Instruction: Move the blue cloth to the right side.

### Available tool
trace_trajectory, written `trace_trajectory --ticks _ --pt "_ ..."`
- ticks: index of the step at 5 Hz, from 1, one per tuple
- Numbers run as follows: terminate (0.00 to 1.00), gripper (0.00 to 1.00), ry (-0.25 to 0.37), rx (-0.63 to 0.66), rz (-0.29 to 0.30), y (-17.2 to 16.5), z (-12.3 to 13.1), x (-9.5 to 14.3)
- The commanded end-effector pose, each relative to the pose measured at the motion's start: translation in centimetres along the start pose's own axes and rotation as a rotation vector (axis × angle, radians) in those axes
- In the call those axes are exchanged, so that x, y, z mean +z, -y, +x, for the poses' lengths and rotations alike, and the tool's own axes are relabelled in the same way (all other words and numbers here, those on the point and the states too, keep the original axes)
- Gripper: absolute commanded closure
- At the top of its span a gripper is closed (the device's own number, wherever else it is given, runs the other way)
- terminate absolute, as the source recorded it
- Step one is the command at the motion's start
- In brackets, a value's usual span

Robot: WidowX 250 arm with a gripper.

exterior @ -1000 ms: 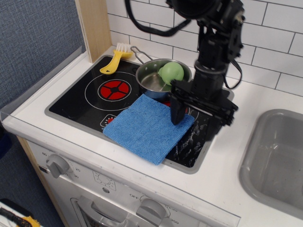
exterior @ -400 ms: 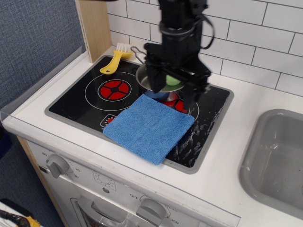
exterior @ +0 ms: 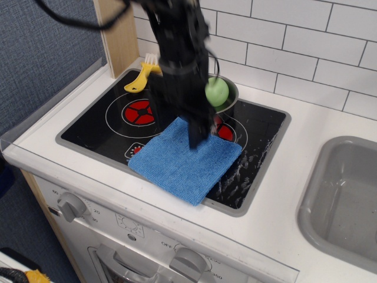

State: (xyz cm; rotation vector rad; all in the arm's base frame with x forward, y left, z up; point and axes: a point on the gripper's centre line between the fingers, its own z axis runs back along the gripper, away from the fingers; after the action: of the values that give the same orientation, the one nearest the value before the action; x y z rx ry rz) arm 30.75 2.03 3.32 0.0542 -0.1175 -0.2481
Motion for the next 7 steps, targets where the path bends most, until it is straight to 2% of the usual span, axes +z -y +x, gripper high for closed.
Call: trace_trajectory --ticks 1,3,4,6,7 --pt "0.0 0.0 -0.027 -0.032 -0.058 1.3 0.6 -2.1" --pt "0.0 0.0 -0.12 -0.05 -0.101 6.3 0.9 -3.5" --pt "0.0 0.0 -0.128 -0.026 -0.096 8.7 1.0 -3.2" --pt "0.0 0.0 -0.154 0.059 -0.056 8.9 0.7 -2.8" --pt "0.0 0.0 -0.115 0.097 -0.017 7.4 0.9 -1.1"
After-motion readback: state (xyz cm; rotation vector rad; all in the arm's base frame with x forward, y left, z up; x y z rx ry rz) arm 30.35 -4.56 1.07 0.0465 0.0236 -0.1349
